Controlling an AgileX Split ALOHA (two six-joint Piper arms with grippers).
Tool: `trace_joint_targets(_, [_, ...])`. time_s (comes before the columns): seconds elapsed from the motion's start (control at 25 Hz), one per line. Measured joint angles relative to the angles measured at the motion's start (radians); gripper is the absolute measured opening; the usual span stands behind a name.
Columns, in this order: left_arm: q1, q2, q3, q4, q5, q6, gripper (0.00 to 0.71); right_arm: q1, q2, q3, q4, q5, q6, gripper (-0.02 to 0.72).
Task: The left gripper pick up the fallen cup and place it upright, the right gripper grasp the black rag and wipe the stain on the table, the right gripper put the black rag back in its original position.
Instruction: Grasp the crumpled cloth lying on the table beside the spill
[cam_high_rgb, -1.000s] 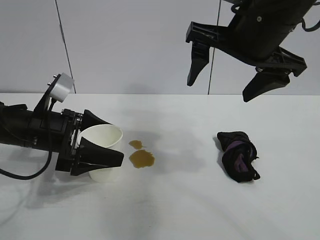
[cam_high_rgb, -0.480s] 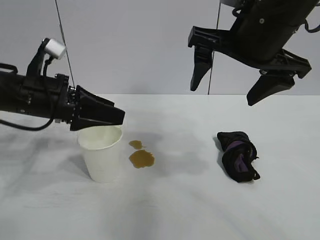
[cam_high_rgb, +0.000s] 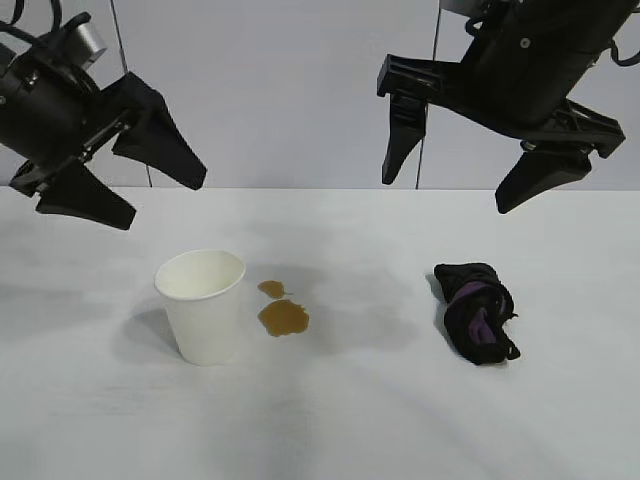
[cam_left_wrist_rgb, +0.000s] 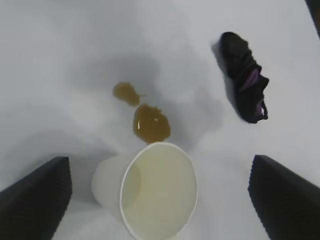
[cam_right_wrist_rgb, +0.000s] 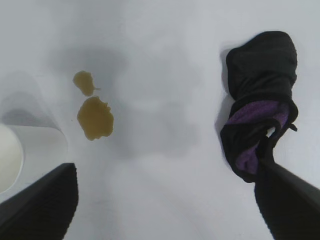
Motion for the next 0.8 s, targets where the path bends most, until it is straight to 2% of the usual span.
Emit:
trace_joint_targets(0.24, [0.0,0.0,-0.002,0.008,0.044,-0.013,0.693,0.0,0.0,0.0,-0.003,0.0,0.0,0.661])
trace_joint_targets(0.8, [0.0,0.0,-0.002,0.011,0.02,-0.134,0.693,0.0,0.0,0.0,-0.012,-0.008,0.0,0.661])
